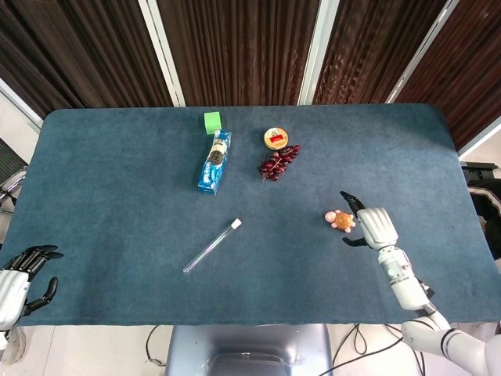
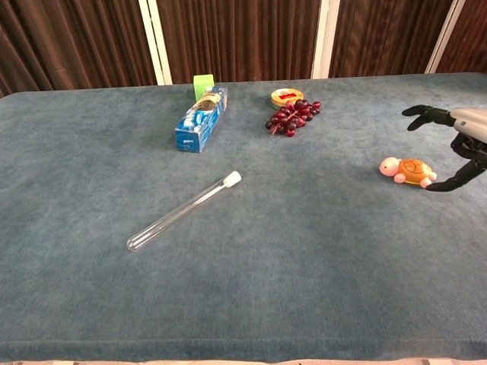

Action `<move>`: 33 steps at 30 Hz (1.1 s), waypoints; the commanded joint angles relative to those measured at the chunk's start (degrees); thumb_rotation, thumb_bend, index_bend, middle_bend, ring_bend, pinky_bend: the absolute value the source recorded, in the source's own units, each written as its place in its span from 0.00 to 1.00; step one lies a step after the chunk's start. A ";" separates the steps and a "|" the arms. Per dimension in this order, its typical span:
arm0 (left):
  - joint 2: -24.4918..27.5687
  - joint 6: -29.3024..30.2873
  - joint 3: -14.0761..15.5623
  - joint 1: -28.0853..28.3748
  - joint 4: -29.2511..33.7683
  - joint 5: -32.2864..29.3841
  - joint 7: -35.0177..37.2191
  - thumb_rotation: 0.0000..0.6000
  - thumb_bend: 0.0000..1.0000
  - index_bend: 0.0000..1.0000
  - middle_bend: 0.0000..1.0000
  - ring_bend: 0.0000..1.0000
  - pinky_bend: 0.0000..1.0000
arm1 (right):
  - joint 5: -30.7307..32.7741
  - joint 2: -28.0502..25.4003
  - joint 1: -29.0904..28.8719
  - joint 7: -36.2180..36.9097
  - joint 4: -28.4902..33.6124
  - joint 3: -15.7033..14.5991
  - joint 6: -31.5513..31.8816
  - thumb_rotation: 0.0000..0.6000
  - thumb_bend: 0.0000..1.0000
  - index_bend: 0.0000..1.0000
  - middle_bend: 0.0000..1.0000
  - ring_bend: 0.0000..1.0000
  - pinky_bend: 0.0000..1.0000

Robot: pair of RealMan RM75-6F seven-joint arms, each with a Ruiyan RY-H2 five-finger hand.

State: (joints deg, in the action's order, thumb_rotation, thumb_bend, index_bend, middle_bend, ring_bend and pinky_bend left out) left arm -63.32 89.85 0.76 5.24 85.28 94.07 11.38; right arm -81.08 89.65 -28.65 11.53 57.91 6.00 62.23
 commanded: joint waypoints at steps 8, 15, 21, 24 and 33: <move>0.17 0.63 0.01 -0.38 0.19 0.02 0.12 1.00 0.49 0.31 0.23 0.20 0.36 | -4.16 -13.29 8.25 -9.06 20.02 -2.36 14.25 1.00 0.11 0.00 0.19 0.38 0.74; 0.05 1.13 -0.21 -0.64 0.50 -0.09 -0.91 1.00 0.49 0.31 0.23 0.20 0.36 | -5.00 -23.02 15.76 -21.21 34.51 -6.03 21.89 1.00 0.11 0.00 0.05 0.04 0.17; -0.05 0.63 -0.16 -0.37 0.96 0.13 -1.75 1.00 0.49 0.31 0.23 0.20 0.36 | -2.00 -25.79 19.42 -22.70 37.09 -6.88 22.98 1.00 0.11 0.00 0.00 0.00 0.09; -0.10 0.29 -0.20 -0.17 0.97 0.13 -1.97 1.00 0.49 0.31 0.23 0.20 0.36 | -1.69 -25.36 20.28 -21.20 35.98 -6.55 23.43 1.00 0.11 0.00 0.00 0.00 0.09; -0.09 0.44 -0.31 -0.19 0.82 0.03 -1.52 1.00 0.49 0.31 0.23 0.20 0.36 | -3.43 -23.19 21.16 -19.83 33.47 -5.56 24.50 1.00 0.11 0.00 0.00 0.00 0.09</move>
State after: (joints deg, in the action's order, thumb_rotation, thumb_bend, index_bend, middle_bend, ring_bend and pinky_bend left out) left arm -63.42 90.27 0.47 5.07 86.09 94.11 9.84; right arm -84.48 66.42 -7.52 -8.31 91.42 0.40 86.80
